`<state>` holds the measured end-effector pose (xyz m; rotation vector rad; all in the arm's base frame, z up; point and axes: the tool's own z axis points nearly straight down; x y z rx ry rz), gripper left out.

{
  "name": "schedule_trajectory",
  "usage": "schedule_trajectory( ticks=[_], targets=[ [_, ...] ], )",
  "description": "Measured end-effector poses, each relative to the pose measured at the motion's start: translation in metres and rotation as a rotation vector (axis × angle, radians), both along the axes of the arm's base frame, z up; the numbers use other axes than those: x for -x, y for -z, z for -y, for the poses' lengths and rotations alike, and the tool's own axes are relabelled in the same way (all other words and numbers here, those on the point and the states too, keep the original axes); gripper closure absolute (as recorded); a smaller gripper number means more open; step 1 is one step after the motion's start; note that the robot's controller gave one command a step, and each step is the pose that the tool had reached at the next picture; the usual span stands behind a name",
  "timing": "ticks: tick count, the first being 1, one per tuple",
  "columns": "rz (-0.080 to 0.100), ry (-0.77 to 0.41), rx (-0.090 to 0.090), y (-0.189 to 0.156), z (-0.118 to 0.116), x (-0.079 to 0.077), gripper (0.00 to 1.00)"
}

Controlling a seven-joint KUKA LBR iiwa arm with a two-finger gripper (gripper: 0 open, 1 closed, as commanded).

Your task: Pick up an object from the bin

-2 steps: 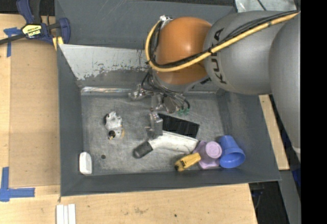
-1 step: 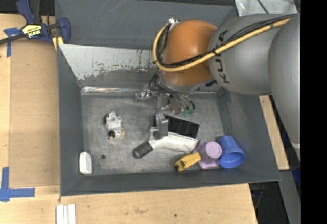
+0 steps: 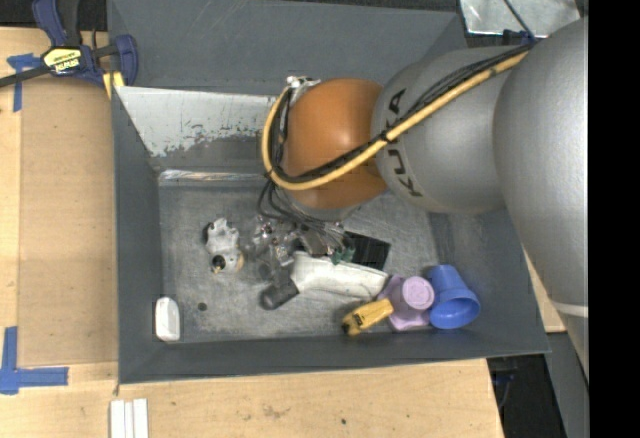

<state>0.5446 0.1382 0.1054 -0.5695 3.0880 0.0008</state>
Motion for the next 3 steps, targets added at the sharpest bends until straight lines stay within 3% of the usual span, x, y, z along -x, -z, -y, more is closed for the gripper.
schedule_trajectory(
  ticks=[1, 2, 3],
  targets=[
    [0.0, 0.0, 0.0, 0.0, 0.0, 0.0, 1.0],
    [-0.003, -0.436, 0.001, 0.015, 0.024, 0.009, 0.0],
    [-0.002, -0.435, 0.001, 0.015, 0.023, 0.009, 0.0]
  ],
)
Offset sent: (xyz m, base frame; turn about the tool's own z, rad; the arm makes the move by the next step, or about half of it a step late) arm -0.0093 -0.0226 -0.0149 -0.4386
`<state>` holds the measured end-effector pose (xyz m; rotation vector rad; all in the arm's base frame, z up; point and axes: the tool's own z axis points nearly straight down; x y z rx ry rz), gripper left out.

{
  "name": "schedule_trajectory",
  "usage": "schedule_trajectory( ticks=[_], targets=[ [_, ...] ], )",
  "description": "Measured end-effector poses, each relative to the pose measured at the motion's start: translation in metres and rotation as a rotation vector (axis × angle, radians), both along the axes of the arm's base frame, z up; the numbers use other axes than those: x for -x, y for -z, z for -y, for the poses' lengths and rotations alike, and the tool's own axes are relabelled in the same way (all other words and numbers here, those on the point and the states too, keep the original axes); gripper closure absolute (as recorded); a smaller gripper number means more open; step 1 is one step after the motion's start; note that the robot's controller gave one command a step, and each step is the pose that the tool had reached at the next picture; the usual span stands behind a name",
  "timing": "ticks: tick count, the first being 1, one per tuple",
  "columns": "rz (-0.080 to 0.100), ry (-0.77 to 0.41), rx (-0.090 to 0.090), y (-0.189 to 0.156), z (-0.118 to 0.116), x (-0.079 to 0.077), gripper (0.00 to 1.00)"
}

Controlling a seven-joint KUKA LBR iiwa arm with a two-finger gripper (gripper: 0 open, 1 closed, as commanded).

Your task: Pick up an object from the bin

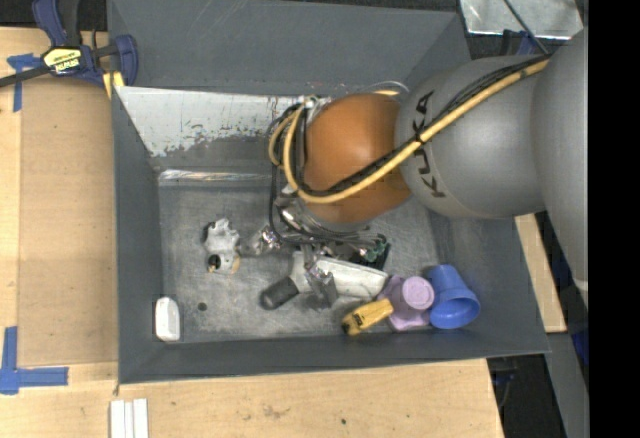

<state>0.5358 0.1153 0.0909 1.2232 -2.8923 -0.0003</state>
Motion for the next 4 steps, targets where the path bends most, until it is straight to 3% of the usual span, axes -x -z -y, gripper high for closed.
schedule_trajectory(
  ticks=[1, 2, 3, 4],
  targets=[
    [0.019, -0.612, -0.005, 0.016, 0.006, 0.031, 1.0],
    [0.005, -0.61, -0.001, 0.02, 0.009, 0.034, 0.0],
    [0.005, -0.61, -0.001, 0.02, 0.009, 0.034, 0.0],
    [-0.002, -0.681, -0.003, -0.02, 0.01, 0.007, 0.0]
  ],
)
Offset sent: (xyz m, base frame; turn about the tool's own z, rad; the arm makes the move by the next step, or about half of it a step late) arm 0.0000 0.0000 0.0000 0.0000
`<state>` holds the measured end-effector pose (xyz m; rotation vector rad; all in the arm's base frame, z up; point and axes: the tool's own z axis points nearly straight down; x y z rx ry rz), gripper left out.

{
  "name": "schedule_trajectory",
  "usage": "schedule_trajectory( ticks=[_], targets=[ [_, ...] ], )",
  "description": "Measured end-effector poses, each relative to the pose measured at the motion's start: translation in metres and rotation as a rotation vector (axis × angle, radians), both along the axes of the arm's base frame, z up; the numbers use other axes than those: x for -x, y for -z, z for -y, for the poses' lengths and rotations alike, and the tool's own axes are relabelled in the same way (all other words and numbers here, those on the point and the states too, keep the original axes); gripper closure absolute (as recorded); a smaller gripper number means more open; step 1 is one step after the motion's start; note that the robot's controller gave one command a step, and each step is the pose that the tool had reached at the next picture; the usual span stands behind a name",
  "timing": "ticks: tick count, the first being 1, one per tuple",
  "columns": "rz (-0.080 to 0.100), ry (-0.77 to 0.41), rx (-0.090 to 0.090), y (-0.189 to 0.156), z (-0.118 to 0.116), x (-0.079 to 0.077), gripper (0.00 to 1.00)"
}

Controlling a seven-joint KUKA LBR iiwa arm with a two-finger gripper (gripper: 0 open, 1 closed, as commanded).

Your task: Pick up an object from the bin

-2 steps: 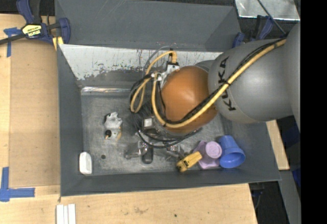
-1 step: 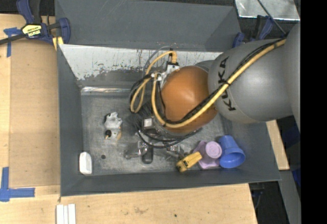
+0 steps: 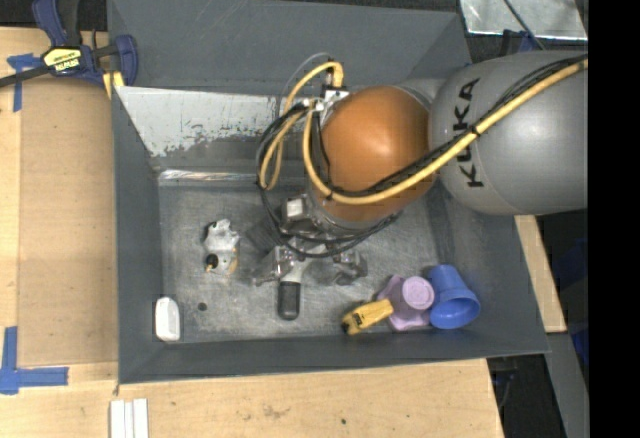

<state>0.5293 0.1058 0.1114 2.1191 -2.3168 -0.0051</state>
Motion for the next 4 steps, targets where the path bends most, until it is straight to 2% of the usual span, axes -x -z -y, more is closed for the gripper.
schedule_trajectory(
  ticks=[1, 2, 3, 4],
  targets=[
    [0.016, -0.078, -0.002, -0.011, -0.015, -0.009, 0.0],
    [0.006, -0.42, -0.005, 0.039, 0.019, -0.037, 1.0],
    [0.006, -0.42, -0.005, 0.039, 0.019, -0.037, 1.0],
    [0.009, -0.415, -0.001, -0.129, 0.006, -0.042, 1.0]
  ],
)
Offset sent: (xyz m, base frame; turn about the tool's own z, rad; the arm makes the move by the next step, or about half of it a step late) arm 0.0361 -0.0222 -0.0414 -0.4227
